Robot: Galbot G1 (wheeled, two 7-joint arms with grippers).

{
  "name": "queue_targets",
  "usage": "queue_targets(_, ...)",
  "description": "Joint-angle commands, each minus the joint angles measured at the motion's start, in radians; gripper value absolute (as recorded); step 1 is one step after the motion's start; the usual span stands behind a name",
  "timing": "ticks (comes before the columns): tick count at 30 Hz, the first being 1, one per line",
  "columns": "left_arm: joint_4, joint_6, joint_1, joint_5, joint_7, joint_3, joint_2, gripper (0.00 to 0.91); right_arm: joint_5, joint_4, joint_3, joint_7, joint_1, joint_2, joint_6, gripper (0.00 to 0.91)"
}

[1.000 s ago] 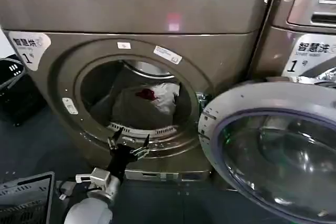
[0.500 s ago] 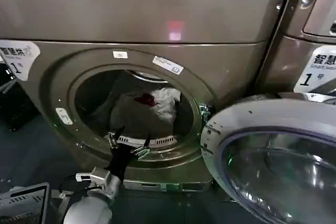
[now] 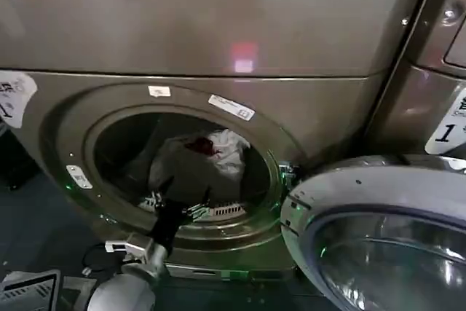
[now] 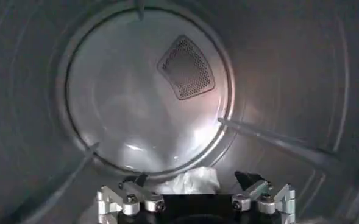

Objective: Grasp the clothes from the dryer.

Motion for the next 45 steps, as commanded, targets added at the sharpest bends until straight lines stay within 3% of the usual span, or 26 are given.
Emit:
queue_targets(1, 0.056, -0.046, -0.105, 0.376, 0.113, -0.025, 0.089, 0.907, -0.053, 0.025, 0.042, -0.003, -0.024, 0.016, -0.022, 0.907)
queue_targets(4, 0.103, -0.085, -0.182, 0.556, 0.144, -0.024, 0.095, 0.907, -0.05, 0.041, 0.062, -0.011, -0.041, 0.027, -0.021, 0.907)
queue_targets(11, 0.238, -0.181, -0.351, 0.679, 0.353, 0.014, 0.056, 0.907, -0.076, 0.084, 0.107, -0.005, -0.075, 0.059, -0.019, 0.907)
queue_targets(19, 0.435, -0.127, -0.598, 0.709, 0.711, 0.047, 0.009, 0.907, -0.073, 0.102, 0.129, -0.006, -0.117, 0.069, -0.007, 0.907)
queue_targets(22, 0.487, -0.187, -0.664, 0.785, 0.908, 0.011, -0.025, 0.907, -0.069, 0.11, 0.128, -0.008, -0.124, 0.078, -0.005, 0.907)
queue_targets(28, 0.646, -0.329, -0.764, 0.946, 1.12, -0.039, -0.095, 0.907, -0.029, 0.113, 0.123, -0.006, -0.133, 0.081, 0.012, 0.907)
queue_targets(33, 0.74, -0.387, -0.828, 1.049, 1.143, -0.036, -0.102, 0.907, -0.022, 0.125, 0.119, -0.008, -0.137, 0.088, 0.015, 0.907)
queue_targets(45, 0.941, -0.358, -0.94, 0.928, 1.144, 0.068, -0.075, 0.907, -0.009, 0.122, 0.112, -0.018, -0.148, 0.091, 0.021, 0.907)
